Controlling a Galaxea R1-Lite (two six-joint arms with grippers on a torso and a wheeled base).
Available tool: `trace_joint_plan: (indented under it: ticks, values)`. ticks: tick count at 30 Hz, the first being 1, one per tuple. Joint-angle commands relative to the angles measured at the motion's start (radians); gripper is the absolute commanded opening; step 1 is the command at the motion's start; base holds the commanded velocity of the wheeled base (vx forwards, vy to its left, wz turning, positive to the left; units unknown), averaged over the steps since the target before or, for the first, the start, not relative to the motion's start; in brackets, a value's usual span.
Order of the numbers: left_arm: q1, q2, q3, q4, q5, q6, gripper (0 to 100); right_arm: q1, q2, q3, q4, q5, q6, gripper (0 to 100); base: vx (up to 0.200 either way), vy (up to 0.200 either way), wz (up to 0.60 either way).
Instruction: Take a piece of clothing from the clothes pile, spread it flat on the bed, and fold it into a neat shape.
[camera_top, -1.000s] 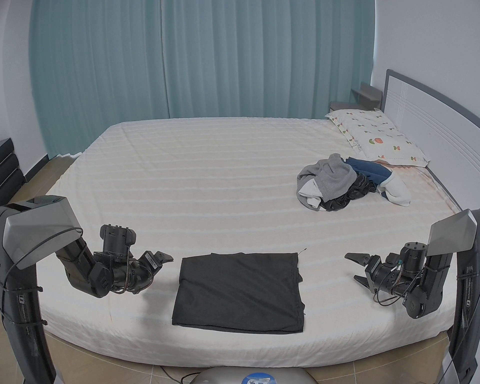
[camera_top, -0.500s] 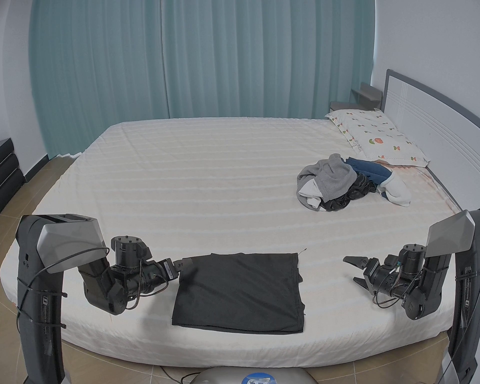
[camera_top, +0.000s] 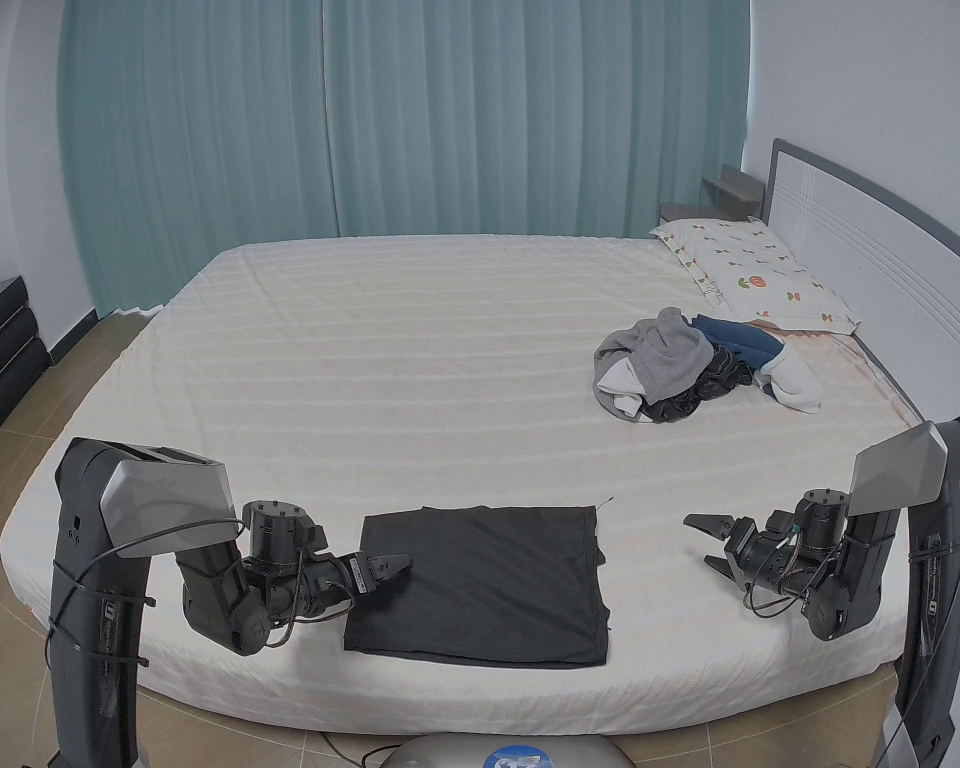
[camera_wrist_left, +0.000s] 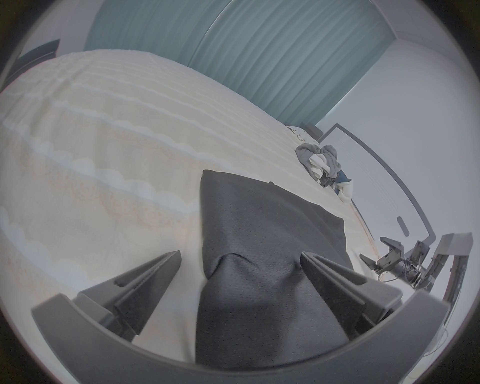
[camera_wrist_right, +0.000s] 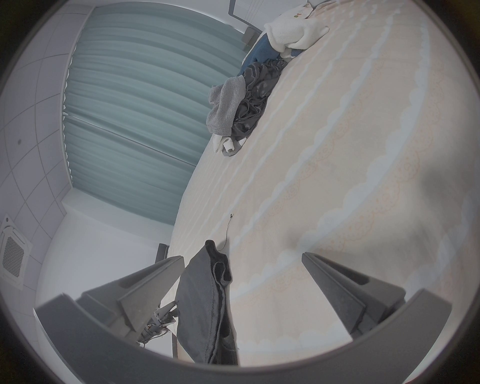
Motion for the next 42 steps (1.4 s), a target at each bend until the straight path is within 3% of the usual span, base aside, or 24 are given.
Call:
trace_joint_plan:
  ticks: [1,5,12,13,42]
  values:
    - [-0.005,-0.021,0.000,0.003,-0.001,-0.046,100,0.001,0.002,-0.002,-0.010,0.001,0.000,100,0.000,0.000,0.00]
    - [-0.013,-0.033,-0.012,0.003,0.004,-0.111,100,0.001,0.005,0.000,-0.010,-0.001,0.000,100,0.000,0.000,0.00]
    - [-0.013,-0.030,-0.012,0.003,0.005,-0.115,100,0.001,0.009,0.000,-0.010,-0.001,-0.020,100,0.000,0.000,0.00]
    - [-0.013,-0.029,-0.012,0.003,0.007,-0.115,0,0.001,0.009,0.000,-0.010,-0.001,-0.020,100,0.000,0.000,0.00]
    - [-0.002,-0.058,0.016,0.004,0.079,-0.143,0,0.001,0.008,0.003,-0.012,0.001,-0.020,100,0.000,0.000,0.00]
